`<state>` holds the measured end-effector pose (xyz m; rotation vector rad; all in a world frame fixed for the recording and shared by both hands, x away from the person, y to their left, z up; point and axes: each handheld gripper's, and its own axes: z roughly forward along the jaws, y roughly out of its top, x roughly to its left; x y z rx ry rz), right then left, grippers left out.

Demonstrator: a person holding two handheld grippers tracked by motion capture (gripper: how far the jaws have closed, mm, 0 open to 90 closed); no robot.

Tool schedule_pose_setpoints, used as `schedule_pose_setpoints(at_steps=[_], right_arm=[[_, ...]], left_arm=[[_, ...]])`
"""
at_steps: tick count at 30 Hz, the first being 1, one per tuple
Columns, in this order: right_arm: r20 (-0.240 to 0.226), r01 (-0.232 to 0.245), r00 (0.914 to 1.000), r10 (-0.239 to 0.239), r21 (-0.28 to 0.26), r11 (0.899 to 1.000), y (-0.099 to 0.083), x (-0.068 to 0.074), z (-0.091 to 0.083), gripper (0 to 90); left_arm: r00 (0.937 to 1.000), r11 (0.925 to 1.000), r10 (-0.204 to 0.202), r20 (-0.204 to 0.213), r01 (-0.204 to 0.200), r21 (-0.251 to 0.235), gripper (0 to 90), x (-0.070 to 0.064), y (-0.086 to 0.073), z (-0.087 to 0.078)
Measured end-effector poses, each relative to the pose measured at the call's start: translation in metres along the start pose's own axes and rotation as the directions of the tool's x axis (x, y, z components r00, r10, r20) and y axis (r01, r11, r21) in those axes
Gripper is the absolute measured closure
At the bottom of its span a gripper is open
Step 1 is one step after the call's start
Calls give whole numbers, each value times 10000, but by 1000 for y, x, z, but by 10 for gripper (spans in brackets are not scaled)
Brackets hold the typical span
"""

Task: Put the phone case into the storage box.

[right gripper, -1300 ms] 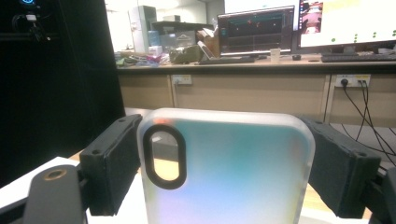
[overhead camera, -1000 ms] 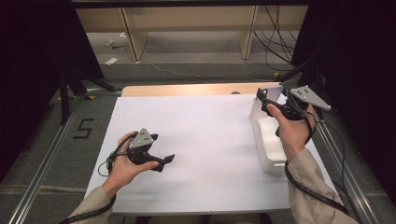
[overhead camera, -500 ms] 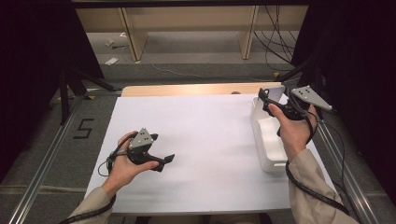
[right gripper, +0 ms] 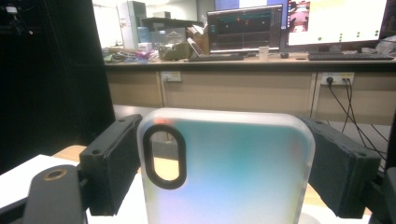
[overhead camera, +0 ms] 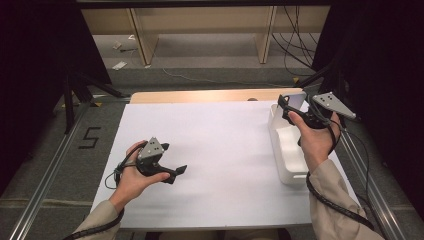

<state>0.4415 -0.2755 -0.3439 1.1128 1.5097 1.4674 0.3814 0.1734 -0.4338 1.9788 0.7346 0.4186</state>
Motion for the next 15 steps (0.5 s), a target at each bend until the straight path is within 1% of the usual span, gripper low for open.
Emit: schedule_pose_setpoints(at_steps=[15], right_arm=[[131,8,9999,-9,6,10000,-1,-4,0,190]], left_arm=[[10000,10000,-4,-7,4,-18,8,0,0,0]])
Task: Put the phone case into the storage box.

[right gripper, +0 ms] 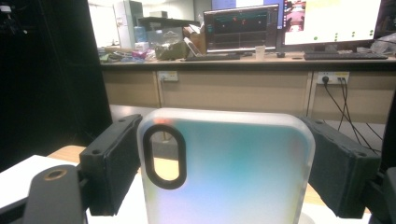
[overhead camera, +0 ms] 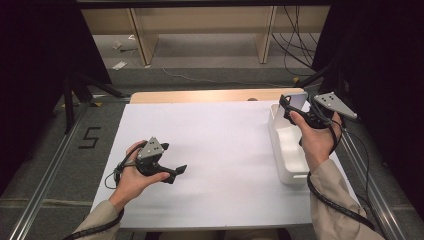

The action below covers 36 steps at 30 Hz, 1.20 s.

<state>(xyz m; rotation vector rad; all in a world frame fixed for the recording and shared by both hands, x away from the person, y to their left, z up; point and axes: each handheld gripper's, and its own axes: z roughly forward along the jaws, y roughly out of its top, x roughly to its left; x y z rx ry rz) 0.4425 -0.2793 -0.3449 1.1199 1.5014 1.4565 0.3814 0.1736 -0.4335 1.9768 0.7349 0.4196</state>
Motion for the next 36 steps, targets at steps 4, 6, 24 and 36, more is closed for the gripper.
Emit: schedule_pose_setpoints(at_steps=[4,6,24,36], right_arm=[[46,-24,10000,23,13,10000,0,-1,0,190],[78,-15,10000,15,-5,10000,0,-2,0,190],[316,17,9995,-20,94,10000,-3,-9,-1,190],[460,14,9989,-21,152,9999,-5,-13,-1,190]], left_arm=[[10000,10000,-6,-1,6,2,8,0,0,0],[10000,10000,-9,2,9,1,8,0,0,0],[10000,10000,0,-16,0,5,9,0,0,0],[10000,10000,-22,2,22,9,10,1,0,-1]])
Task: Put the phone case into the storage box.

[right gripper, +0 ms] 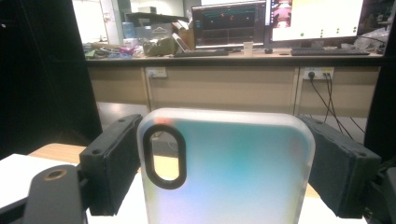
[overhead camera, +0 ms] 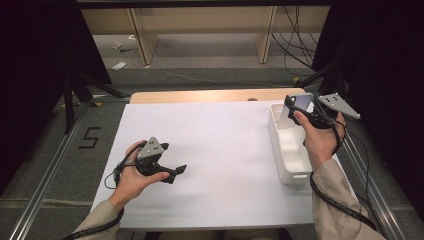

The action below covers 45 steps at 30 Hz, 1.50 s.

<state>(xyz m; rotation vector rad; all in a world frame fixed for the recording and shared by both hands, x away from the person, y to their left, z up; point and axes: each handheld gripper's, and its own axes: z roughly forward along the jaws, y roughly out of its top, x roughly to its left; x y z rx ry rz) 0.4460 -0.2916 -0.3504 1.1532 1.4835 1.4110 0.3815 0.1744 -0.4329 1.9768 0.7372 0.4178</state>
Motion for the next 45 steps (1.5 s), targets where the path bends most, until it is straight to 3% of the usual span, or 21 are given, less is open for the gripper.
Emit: schedule_pose_setpoints(at_steps=[45], right_arm=[[302,121,9995,-129,259,9996,-8,-7,2,190]], left_arm=[[10000,10000,-11,-27,11,-39,12,0,0,0]])
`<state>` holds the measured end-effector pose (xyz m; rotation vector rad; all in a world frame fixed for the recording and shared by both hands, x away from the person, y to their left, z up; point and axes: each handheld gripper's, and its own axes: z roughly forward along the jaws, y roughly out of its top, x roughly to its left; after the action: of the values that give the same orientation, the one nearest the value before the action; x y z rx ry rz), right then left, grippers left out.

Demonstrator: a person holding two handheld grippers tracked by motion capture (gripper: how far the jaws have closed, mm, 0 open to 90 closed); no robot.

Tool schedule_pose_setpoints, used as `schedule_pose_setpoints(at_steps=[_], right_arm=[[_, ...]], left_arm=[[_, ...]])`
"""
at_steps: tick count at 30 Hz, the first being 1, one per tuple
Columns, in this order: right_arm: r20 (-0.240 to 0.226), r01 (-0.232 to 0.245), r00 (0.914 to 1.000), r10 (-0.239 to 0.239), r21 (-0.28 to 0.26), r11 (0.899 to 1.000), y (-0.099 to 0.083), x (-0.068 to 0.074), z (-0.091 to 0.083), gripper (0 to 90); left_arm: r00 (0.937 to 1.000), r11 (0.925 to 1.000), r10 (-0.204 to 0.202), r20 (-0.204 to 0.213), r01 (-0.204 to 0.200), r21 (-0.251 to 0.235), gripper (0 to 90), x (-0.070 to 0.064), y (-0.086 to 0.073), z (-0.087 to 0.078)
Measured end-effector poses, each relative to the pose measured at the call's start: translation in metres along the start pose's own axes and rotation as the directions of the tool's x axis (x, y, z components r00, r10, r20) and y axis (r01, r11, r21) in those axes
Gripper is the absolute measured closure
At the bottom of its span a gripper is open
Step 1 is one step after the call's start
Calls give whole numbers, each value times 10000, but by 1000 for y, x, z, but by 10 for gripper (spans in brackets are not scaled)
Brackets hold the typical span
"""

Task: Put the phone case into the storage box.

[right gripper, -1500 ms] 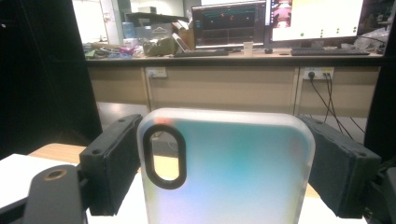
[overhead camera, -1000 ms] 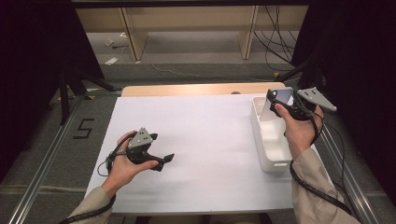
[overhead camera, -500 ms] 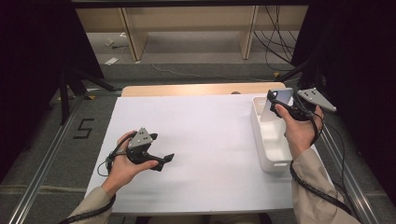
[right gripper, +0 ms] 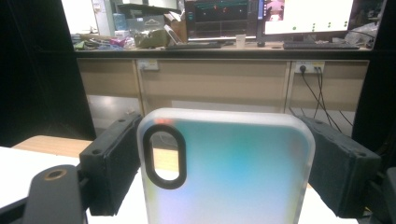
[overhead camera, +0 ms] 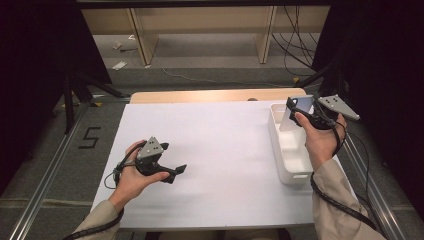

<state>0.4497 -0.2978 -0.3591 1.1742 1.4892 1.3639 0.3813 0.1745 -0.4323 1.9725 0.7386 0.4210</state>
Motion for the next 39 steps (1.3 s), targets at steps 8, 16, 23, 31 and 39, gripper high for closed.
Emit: schedule_pose_setpoints(at_steps=[8,16,23,31,39], right_arm=[[43,15,10000,-16,60,10000,-2,-1,1,190],[44,51,10000,-52,118,9999,-4,0,2,190],[85,60,9999,-62,196,9998,-6,-1,3,190],[70,85,9999,-87,262,9996,-7,-1,5,190],[80,139,9999,-143,399,9991,-8,-3,9,190]], left_arm=[[10000,10000,3,12,-3,-1,12,0,0,0],[10000,10000,-4,3,4,-15,12,0,0,0],[10000,10000,5,30,-5,-20,12,0,0,0],[10000,10000,38,47,-38,-38,12,-1,1,-1],[10000,10000,-2,64,3,-55,12,-1,1,-2]])
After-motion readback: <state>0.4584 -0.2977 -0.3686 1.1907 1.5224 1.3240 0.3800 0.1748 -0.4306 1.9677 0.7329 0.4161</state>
